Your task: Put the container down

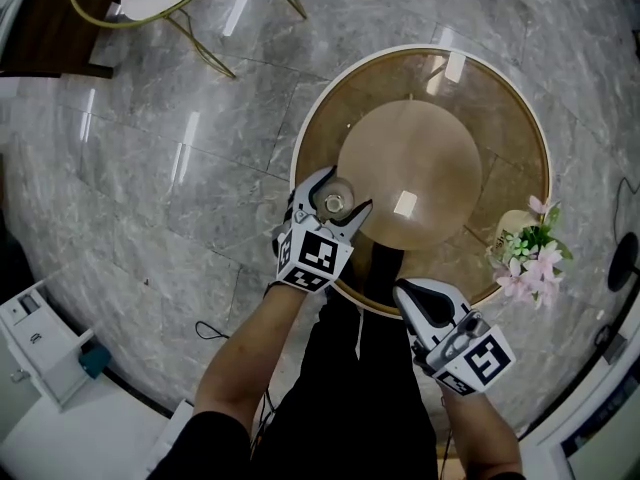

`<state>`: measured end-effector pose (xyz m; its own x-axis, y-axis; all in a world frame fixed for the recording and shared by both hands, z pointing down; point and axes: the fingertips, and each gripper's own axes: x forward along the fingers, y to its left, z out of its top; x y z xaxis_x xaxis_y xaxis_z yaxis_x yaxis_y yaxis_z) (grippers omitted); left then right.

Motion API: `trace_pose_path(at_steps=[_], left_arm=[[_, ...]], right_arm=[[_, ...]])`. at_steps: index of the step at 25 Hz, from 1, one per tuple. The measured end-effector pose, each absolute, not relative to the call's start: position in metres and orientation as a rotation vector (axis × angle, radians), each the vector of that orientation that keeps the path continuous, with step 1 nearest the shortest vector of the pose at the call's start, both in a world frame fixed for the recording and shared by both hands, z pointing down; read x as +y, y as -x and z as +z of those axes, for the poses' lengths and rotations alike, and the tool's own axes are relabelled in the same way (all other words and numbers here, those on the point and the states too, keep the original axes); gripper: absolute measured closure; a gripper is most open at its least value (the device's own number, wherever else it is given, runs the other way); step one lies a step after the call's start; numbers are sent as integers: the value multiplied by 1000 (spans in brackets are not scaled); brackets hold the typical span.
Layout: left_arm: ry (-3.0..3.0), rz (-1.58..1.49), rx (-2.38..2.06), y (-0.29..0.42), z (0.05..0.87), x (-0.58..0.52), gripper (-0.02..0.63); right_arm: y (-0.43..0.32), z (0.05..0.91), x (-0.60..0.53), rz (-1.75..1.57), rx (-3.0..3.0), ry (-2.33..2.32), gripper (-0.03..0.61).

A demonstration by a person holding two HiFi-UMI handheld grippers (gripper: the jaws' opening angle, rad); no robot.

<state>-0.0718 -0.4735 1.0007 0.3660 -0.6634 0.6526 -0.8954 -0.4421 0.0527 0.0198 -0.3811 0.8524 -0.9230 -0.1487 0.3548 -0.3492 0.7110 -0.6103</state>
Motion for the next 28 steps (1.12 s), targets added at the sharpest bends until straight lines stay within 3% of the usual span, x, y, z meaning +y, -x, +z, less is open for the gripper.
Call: trace_pose_path(at_steps=[7, 10, 19, 28], left_arm=[[-2284, 672, -1410, 79, 914, -472, 269], [-2330, 580, -1426, 81, 845, -459, 361], [-2480, 399, -1398, 95, 641, -435, 556], [-2391, 271, -1447, 115, 522, -373, 571]], right_arm=[[-9, 790, -390, 958, -2700, -479, 563], [-3, 740, -383, 929, -2728, -488, 563], [23, 597, -360, 671, -2809, -449, 566], [15, 480, -313, 632, -2920, -491, 566]])
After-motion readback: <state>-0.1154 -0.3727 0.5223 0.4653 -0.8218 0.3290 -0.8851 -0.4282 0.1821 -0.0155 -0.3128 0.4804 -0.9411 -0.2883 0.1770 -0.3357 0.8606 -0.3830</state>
